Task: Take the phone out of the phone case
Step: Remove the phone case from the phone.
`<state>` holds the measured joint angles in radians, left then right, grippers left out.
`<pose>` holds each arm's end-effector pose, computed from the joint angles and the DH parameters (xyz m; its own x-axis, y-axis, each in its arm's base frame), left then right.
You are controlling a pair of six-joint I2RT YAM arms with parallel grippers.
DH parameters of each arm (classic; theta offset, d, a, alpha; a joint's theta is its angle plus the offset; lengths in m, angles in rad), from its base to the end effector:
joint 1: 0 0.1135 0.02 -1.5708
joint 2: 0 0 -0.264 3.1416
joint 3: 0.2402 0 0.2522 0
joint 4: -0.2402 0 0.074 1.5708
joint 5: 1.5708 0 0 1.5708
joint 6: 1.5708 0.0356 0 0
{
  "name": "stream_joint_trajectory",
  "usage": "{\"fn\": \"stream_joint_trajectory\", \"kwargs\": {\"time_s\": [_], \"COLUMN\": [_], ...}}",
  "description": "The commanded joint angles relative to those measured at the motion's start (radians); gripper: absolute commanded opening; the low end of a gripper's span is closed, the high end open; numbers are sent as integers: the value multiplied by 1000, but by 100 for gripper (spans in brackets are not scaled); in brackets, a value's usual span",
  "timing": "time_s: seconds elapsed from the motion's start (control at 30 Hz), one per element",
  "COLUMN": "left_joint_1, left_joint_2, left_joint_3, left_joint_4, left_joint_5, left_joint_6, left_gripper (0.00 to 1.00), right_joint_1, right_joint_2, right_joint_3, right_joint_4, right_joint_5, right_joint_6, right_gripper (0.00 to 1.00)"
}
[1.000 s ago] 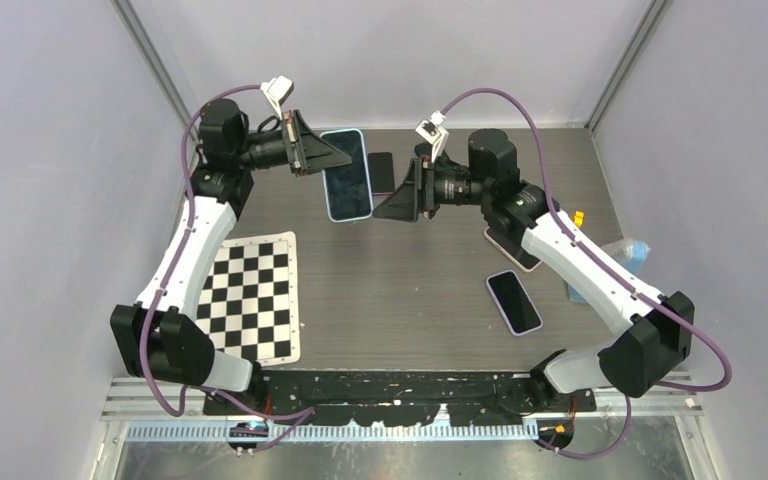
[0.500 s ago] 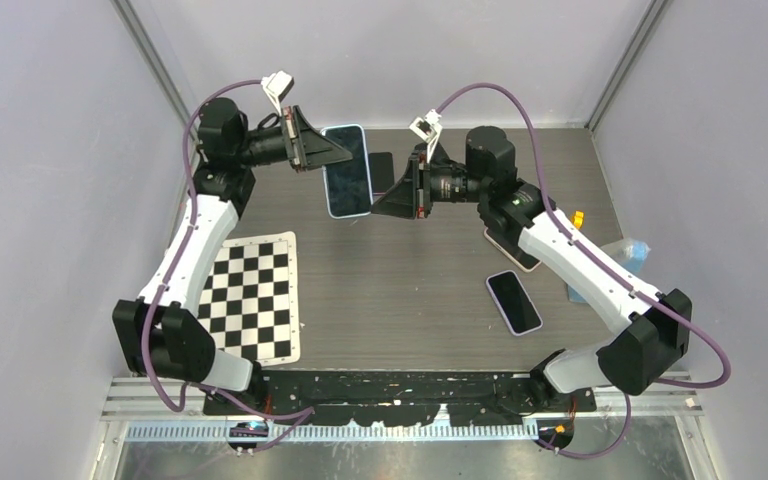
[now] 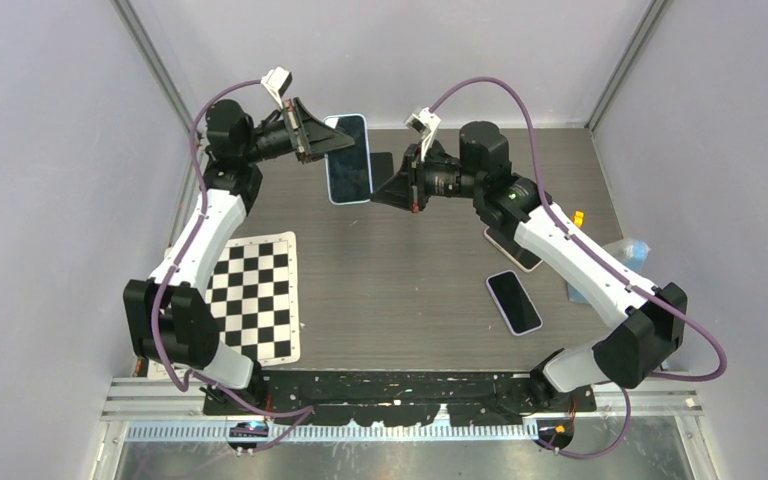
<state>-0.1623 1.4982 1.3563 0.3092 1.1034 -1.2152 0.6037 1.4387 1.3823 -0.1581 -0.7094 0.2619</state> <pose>0.3310 -0.0864 0.4165 -0.8254 -0.2928 -0.4827 0.4818 0.0800 -0.8726 0.2601 0.2075 0.3998 -0.4164 -0.0485 -0.9079 -0.8768 0.2856 0.3869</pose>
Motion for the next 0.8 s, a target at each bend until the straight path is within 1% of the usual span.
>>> {"fn": "stream_joint_trajectory", "kwargs": {"time_s": [0.0,0.23,0.47,0.6,0.77], "left_joint_1": [-68,-65,-20,-2,2], "left_joint_2": [-57,-50,-52,-60,-63], "left_joint_3": [28,49,67,67,64], "left_joint_4": [130,163,133,129,122], "left_joint_5": [40,33,24,21,11], "left_joint_6": [-292,-288,-263,-265,-267], "left_gripper": [0,0,0,0,0], "right_joint_1": [25,33,29,10,-4], "right_joint_2": [88,109,102,97,93], "right_joint_3": [-20,-27,-51,-61,-64], "right_joint_4": [13,12,13,14,10], "right_joint_5": [316,506,669,743,750], "right_joint_6": [-96,-76,-59,-1,44], "right_gripper": [1,1,1,1,1]}}
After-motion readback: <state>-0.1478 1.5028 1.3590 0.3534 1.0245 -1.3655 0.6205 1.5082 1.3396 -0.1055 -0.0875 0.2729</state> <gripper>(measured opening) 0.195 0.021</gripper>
